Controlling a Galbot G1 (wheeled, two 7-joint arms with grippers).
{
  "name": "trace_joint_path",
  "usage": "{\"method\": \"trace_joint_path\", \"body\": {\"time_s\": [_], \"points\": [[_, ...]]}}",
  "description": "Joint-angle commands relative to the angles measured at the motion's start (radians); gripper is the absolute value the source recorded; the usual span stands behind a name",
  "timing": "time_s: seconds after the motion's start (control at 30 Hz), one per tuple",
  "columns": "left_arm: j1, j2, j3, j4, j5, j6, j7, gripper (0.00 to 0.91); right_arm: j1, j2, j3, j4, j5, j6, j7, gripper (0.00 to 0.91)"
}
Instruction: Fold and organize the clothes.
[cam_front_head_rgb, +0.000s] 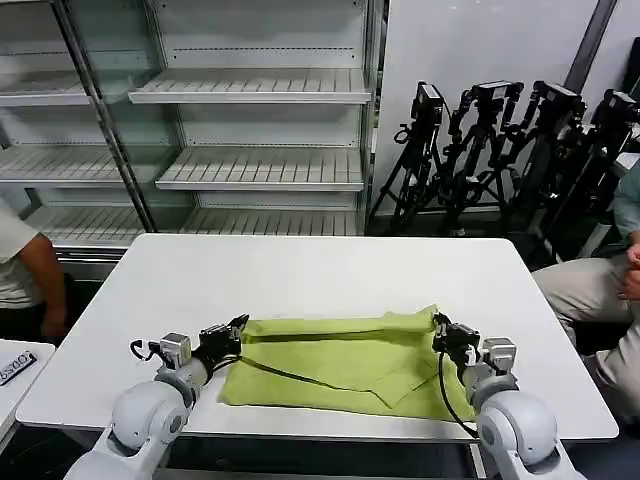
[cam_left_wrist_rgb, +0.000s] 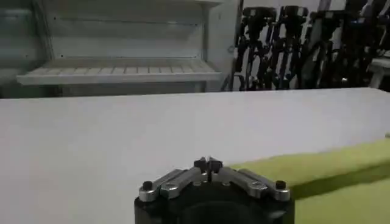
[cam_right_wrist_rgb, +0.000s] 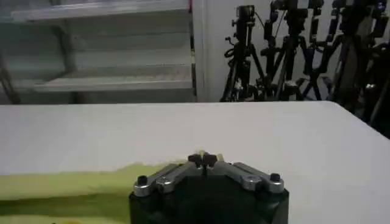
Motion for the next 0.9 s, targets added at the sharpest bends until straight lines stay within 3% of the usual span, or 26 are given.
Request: {"method": "trace_joint_path", "body": {"time_s": [0.03,0.53,0.57,0.6,0.63,0.67,0.7,0.9], "points": [[0.057,0.007,-0.016,-0.057,0.01,0.012,0.007,0.01,-0.075,-0.012,0.034,0.055,0.001,0.0,-0.004,0.0],[0.087,0.015,-0.012,-0.094,0.031,0.023,0.009,0.01,-0.177,-0.009,0.05,0.134,-0.001,-0.001,-0.006,0.0],[0.088,0.014,-0.011,-0.092,0.045,0.023,0.009,0.01,-0.177,-0.009,0.047,0.131,-0.001,-0.001,-0.004,0.343],[0.091,0.013,-0.01,-0.093,0.054,0.023,0.007,0.01,-0.177,-0.007,0.042,0.12,-0.013,0.0,-0.003,0.907],[0.092,0.013,-0.01,-0.094,0.059,0.024,0.007,0.02,-0.179,-0.007,0.039,0.113,-0.022,0.0,-0.002,0.907],[0.099,0.012,-0.009,-0.096,0.084,0.024,0.006,0.322,-0.181,-0.008,0.038,0.11,-0.031,0.0,-0.003,0.907],[0.111,0.013,-0.008,-0.1,0.114,0.025,0.002,0.907,-0.185,-0.007,0.041,0.109,-0.031,0.0,-0.005,0.907],[0.159,0.006,-0.028,-0.166,0.13,0.023,-0.01,0.907,-0.197,-0.011,0.07,0.12,-0.029,0.0,-0.011,0.907]]}}
